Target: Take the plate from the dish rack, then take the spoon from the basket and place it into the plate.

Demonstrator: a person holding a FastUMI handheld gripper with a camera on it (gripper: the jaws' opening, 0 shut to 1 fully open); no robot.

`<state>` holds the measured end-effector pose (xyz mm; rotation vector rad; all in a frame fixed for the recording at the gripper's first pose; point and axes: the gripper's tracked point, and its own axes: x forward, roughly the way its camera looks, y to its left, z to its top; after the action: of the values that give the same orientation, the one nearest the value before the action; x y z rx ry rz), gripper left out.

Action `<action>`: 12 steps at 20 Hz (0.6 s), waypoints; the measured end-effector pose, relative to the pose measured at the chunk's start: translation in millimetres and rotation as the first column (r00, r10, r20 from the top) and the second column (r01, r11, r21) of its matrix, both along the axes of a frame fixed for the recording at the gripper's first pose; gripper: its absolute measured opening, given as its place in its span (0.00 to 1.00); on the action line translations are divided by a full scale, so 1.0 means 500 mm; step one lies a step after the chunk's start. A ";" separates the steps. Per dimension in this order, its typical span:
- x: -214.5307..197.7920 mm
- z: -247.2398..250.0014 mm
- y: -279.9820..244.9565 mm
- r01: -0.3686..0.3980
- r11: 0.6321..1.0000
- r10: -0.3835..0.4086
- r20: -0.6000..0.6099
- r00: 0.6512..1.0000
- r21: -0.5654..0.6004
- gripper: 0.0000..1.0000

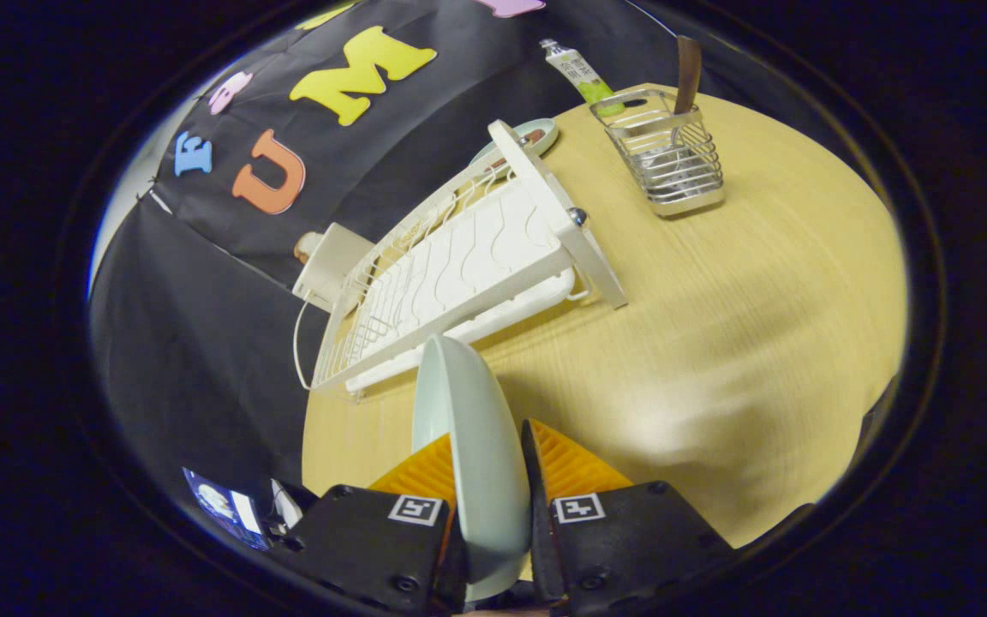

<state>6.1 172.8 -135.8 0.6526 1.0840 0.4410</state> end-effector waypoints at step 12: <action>0.001 -0.033 -0.031 0.017 1.000 -0.017 -0.023 1.000 -0.008 0.47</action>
<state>6.5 157.0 -152.4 0.6608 1.1011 0.4156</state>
